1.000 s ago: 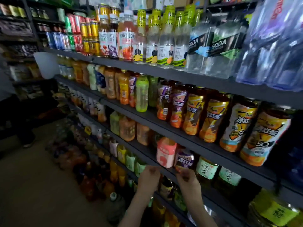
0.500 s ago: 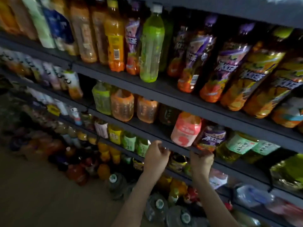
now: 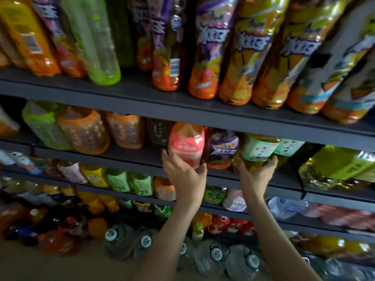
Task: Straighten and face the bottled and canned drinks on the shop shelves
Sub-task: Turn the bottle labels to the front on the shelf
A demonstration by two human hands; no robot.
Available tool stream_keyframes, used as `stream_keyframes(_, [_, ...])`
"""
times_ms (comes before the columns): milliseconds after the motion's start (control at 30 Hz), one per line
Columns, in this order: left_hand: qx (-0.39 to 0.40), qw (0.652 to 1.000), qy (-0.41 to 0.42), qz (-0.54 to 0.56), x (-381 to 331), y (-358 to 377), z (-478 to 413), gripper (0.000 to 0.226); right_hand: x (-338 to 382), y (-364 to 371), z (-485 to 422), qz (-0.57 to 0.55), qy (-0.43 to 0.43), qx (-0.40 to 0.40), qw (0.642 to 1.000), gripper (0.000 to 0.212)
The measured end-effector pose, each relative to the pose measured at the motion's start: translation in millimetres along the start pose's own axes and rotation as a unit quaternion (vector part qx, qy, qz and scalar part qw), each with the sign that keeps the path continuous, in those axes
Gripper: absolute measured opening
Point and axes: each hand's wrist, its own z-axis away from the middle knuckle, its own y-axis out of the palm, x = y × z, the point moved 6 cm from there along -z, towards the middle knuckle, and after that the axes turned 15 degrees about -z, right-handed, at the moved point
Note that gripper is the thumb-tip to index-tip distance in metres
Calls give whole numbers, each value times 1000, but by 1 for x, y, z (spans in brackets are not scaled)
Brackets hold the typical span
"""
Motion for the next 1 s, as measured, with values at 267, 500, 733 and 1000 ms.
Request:
stream_keyframes(267, [-34,992,115,36,-45,60,31,63,-19,4,-21,19,-53,20,998,79])
stream_keyframes(500, [-62,994,86,19,-56,91,27,91,-19,6,-28,75,-96,-12,993,71])
stream_keyframes(733, [-15,995,91,31,-56,91,29,91,-20,8,-25,78,-63,58,993,80])
stream_keyframes(1000, [57,993,92,37,-61,75,39,83,-17,2,-33,80,32,155,984,81])
